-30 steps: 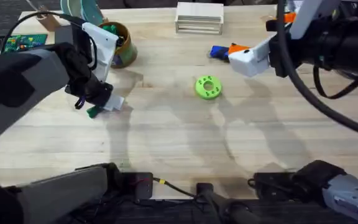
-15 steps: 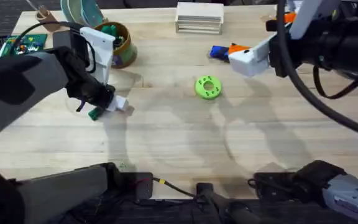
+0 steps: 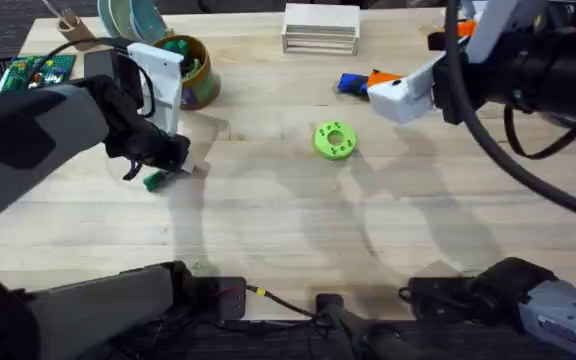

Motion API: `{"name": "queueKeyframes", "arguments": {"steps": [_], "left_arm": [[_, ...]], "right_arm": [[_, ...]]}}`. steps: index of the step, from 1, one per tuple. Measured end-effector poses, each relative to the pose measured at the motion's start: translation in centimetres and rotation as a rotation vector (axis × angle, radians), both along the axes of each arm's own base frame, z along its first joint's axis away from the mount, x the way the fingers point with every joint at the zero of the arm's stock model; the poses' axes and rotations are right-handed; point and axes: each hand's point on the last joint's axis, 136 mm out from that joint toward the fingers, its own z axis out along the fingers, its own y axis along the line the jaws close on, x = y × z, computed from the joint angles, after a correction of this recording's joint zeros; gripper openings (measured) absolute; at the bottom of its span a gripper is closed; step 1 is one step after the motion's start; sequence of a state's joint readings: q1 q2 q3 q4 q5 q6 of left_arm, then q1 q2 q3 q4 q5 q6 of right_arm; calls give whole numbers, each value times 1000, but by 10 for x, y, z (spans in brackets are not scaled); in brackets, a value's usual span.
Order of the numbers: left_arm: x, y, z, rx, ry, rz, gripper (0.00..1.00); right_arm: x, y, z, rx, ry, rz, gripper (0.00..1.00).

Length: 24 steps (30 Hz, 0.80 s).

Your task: Pick up the gripper from the table and insert it into the empty holder that is missing its gripper. Then pick up a screw, insert it into the mounting hole, and use the screwdriver to tighten it. Finally, clean up the table by picking up the vegetable and placing it into the bucket.

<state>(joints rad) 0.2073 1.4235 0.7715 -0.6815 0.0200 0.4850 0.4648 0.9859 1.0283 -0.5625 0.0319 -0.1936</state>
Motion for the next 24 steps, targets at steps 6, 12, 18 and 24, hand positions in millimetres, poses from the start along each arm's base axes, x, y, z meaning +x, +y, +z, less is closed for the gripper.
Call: {"name": "queueKeyframes", "arguments": {"steps": [6, 12, 18, 24], "left_arm": [[4, 0, 3, 2, -23, -3, 30], [14, 2, 27, 26, -137, -3, 30], [25, 4, 71, 53, -308, 17, 30], [63, 10, 124, 53, -559, 80, 30]], "right_arm": [[-2, -1, -3, -8, 15, 0, 991], [-6, -3, -9, -20, 39, 0, 991], [-6, -3, -9, -20, 40, 0, 991], [-6, -3, -9, -20, 40, 0, 991]]}}
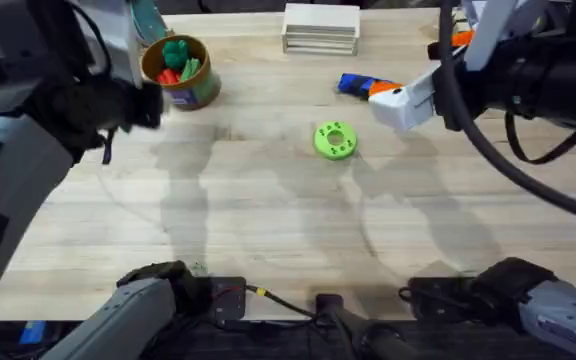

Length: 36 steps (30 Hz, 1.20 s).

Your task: Pick up the gripper from the table and insert it into the empty holder that is missing its gripper. Then pick up a screw, insert it into the mounting hole, and use the screwdriver to tighten it. Finally, clean up the table by picking up the vegetable and placing it into the bucket.

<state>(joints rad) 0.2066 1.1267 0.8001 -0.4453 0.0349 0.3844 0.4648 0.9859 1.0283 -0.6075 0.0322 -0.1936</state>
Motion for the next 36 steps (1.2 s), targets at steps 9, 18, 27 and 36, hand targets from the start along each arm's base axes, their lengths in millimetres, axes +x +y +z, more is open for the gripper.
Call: {"name": "queueKeyframes", "arguments": {"steps": [9, 18, 27, 36], "left_arm": [[60, -5, 64, -160, -363, 37, 30], [101, -19, 16, -398, -321, 47, 30], [107, -21, 7, -448, -314, 59, 41], [107, -28, 8, -481, -309, 29, 522]], "right_arm": [[0, 0, 0, 0, 0, 0, 991], [0, 0, 0, 0, 0, 0, 991], [0, 0, 0, 0, 0, 0, 991], [0, 0, 0, 0, 0, 0, 991]]}}
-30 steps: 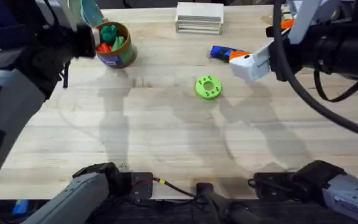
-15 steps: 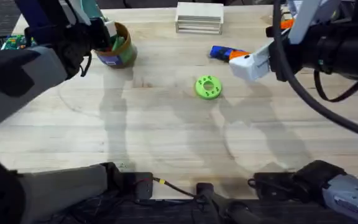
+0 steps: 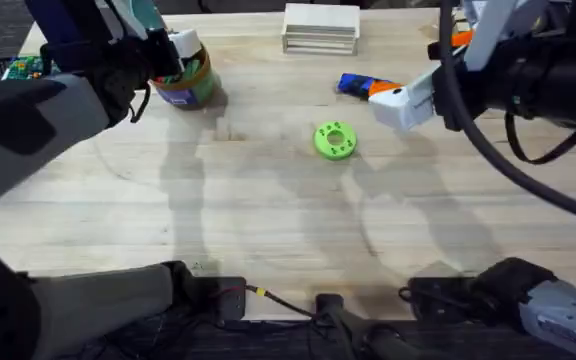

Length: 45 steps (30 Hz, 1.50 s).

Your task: Pick up the gripper from the table and insert it into the empty holder that is missing its gripper. Then pick up a screw, insert it into the mounting hole, and use the screwdriver to tighten it. Finally, clean up the table by picking up the vegetable and placing it into the bucket.

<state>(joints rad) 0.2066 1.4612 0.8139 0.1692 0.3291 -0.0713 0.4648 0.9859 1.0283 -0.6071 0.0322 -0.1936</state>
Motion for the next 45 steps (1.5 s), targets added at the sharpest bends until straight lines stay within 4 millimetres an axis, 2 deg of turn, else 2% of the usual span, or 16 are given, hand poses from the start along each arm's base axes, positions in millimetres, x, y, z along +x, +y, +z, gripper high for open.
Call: {"name": "queueKeyframes", "arguments": {"steps": [3, 4, 5, 7, 11, 16, 21, 27, 31, 32, 35, 38, 39, 41, 44, 45], "left_arm": [[0, -2, 0, -6, -1, -11, 661], [0, -3, 0, -7, -1, -14, 750], [0, -3, 1, -8, -2, -16, 908], [-1, -3, 2, -11, -5, -15, 987], [-5, -4, 15, 8, -28, -23, 994], [-24, -8, 34, 53, -34, -45, 995], [-59, -16, 43, 67, 24, -60, 995], [-114, -29, 57, 101, 75, -93, 990], [-147, -50, 70, 163, 52, -178, 864], [-154, -58, 74, 177, 38, -205, 794], [-175, -79, 87, 206, -16, -283, 534], [-194, -98, 98, 223, -69, -361, 124], [-200, -104, 100, 229, -84, -385, 35], [-210, -113, 103, 228, -101, -428, 6], [-220, -124, 104, 222, -111, -474, 24], [-222, -126, 104, 219, -112, -485, 166]], "right_arm": [[0, 0, 0, 0, 0, 0, 993], [0, 0, 0, 0, 0, 0, 991], [0, 0, 0, 0, 0, 0, 991], [0, 0, 0, 0, 0, 0, 992], [0, 0, 0, 0, 0, 0, 991], [0, 0, 0, 0, 0, 0, 991], [0, 0, 0, 0, 0, 0, 991], [0, 0, 0, 0, 0, 0, 992], [0, 0, 0, 0, 0, 0, 991], [0, 0, 0, 0, 0, 0, 991], [0, 0, 0, 0, 0, 0, 991], [0, 0, 0, 0, 0, 0, 991], [0, 0, 0, 0, 0, 0, 991], [0, 0, 0, 0, 0, 0, 992], [0, 0, 0, 0, 0, 0, 991], [0, 0, 0, 0, 0, 0, 991]]}}
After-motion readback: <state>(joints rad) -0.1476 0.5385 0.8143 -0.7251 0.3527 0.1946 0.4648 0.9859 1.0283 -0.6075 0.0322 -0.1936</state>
